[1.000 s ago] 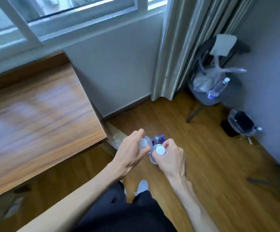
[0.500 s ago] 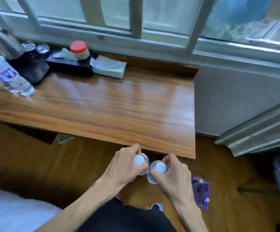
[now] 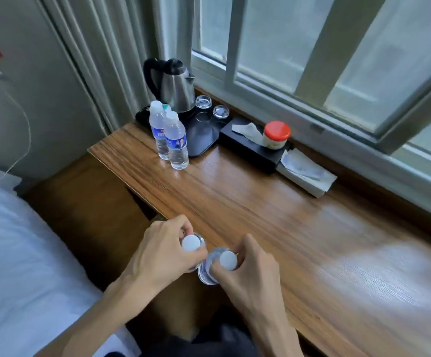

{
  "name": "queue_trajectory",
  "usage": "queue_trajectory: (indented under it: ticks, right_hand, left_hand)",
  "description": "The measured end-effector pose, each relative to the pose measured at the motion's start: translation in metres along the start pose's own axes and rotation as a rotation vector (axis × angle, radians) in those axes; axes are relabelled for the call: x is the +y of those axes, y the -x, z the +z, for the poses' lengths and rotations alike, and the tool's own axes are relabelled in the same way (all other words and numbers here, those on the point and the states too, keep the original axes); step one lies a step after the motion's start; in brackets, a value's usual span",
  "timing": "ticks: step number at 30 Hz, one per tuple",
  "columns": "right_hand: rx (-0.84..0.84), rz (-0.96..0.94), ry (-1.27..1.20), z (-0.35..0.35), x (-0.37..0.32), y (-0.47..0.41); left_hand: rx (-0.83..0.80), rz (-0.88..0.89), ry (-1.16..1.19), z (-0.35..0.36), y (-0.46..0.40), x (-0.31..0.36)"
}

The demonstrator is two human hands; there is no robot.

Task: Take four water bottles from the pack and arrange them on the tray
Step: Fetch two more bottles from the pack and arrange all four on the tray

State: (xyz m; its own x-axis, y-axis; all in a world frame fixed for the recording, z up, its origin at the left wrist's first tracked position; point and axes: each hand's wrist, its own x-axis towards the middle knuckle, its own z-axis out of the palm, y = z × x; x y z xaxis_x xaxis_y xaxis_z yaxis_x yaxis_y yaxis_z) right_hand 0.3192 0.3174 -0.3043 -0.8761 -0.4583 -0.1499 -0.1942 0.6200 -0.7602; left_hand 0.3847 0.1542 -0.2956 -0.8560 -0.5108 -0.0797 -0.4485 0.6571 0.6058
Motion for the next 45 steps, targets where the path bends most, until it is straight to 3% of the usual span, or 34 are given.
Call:
queue_trajectory:
  ticks: [12, 19, 23, 31, 35, 45]
  right_hand:
    - [-0.046, -0.082, -0.034, 0.091, -0.095, -0.143]
    - [0.076, -0.006, -0.045, 0.136, -0.130, -0.197]
    - [0.156, 0.018, -0.008, 0.160, -0.149, -0.221]
    - [0.414, 0.265, 0.044, 0.201, -0.180, -0.248]
    - [0.538, 0.303, 0.064, 0.213, -0.191, -0.261]
    - [0.651, 0.289, 0.127, 0.233, -0.202, -0.276]
  left_hand:
    - [0.162, -0.142, 0.016, -0.100, -0.130, -0.089]
    - [0.059, -0.102, 0.028, -0.132, -0.207, -0.133]
    - [-0.014, -0.007, 0.038, -0.141, -0.252, -0.157]
    - [-0.218, 0.181, -0.002, -0.152, -0.322, -0.188]
    - [-0.255, 0.272, 0.000, -0.152, -0.348, -0.190]
    - [-0.267, 0.458, 0.030, -0.141, -0.367, -0.193]
